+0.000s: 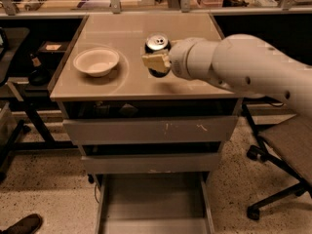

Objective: Pick pepsi can from bottom drawer and place on counter

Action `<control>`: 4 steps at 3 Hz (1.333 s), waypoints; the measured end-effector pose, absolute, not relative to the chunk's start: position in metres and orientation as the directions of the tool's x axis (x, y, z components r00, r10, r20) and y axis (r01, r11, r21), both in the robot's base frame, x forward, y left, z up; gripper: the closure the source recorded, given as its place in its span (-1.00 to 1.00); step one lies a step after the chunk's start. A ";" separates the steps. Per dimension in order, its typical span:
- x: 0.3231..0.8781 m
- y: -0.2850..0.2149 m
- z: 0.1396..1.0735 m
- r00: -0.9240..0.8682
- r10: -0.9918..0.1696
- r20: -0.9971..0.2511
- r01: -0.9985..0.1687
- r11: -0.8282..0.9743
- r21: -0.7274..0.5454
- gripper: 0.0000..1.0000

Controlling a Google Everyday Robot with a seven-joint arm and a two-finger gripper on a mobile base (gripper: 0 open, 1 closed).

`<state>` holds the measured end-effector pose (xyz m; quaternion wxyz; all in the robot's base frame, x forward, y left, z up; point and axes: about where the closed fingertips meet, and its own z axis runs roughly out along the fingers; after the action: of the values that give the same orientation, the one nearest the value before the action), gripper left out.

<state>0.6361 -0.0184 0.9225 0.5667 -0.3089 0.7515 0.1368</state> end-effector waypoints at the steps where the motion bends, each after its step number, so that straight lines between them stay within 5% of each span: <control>1: 0.659 -0.013 0.921 -0.203 -0.311 -0.928 -0.646 0.755 -0.112 1.00; 4: 0.699 0.011 0.873 -0.355 -0.378 -0.855 -0.746 0.666 0.015 1.00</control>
Offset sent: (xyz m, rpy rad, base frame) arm 0.0657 0.0235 -0.0483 -0.0099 0.2638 0.1310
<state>0.6989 0.0106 0.8734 0.4452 -0.3527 0.7967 0.2064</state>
